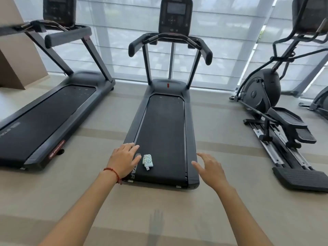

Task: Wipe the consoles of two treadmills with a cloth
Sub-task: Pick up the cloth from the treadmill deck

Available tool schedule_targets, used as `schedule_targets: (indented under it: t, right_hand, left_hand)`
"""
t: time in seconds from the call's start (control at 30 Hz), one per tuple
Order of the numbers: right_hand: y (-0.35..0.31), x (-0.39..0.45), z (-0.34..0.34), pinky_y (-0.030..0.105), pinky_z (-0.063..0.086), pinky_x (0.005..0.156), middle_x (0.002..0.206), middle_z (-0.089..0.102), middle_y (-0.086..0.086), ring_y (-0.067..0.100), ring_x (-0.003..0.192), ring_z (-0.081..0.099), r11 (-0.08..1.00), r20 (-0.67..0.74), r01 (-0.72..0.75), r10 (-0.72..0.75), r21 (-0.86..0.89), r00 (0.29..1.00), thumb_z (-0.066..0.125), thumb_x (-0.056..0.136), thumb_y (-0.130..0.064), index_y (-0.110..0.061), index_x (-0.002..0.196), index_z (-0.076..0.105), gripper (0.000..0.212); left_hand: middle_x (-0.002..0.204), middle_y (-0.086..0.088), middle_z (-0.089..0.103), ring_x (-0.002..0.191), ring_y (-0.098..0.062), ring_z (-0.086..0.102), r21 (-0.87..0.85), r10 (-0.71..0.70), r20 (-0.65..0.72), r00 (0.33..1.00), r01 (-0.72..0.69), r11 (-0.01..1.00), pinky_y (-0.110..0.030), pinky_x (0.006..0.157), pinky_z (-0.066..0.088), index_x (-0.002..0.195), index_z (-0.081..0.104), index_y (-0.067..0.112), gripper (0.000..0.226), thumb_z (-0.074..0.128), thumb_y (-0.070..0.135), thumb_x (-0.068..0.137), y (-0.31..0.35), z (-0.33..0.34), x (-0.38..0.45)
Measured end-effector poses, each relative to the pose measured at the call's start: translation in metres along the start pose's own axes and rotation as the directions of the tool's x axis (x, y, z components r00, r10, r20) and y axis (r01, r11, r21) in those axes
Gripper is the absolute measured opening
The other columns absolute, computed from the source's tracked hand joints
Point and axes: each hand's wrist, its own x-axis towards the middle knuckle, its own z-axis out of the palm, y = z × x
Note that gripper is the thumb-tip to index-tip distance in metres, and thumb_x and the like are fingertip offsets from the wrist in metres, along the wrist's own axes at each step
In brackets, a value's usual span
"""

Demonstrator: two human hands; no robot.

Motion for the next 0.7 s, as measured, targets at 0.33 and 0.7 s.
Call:
schedule_targets:
  t: [0.33, 0.7]
  right_hand:
    - [-0.036, 0.094, 0.062, 0.034, 0.03, 0.108, 0.144, 0.045, -0.001, 0.017, 0.133, 0.039, 1.0, 0.094, 0.001, -0.003, 0.023, 0.996, 0.046, 0.095, -0.038, -0.018, 0.139, 0.04, 0.048]
    - [-0.091, 0.224, 0.144, 0.033, 0.03, 0.109, 0.143, 0.045, -0.003, 0.014, 0.133, 0.038, 0.989, 0.212, -0.095, 0.07, 0.113, 0.975, 0.048, 0.094, -0.034, -0.019, 0.137, 0.042, 0.046]
  left_hand:
    - [0.147, 0.0, 0.034, 0.135, -0.016, 0.027, 0.036, -0.025, 0.033, 0.999, 0.023, 0.999, -0.03, 0.105, 0.027, 0.144, 0.03, 0.02, 0.051, 0.032, 0.042, 0.099, -0.072, 0.042, 0.063]
    - [0.106, -0.012, 0.067, 0.097, -0.029, 0.064, -0.026, 0.008, 0.163, 0.987, -0.004, 1.0, -0.04, 0.076, 0.053, 0.107, 0.068, 0.008, 0.048, 0.04, 0.039, 0.085, -0.167, 0.092, 0.174]
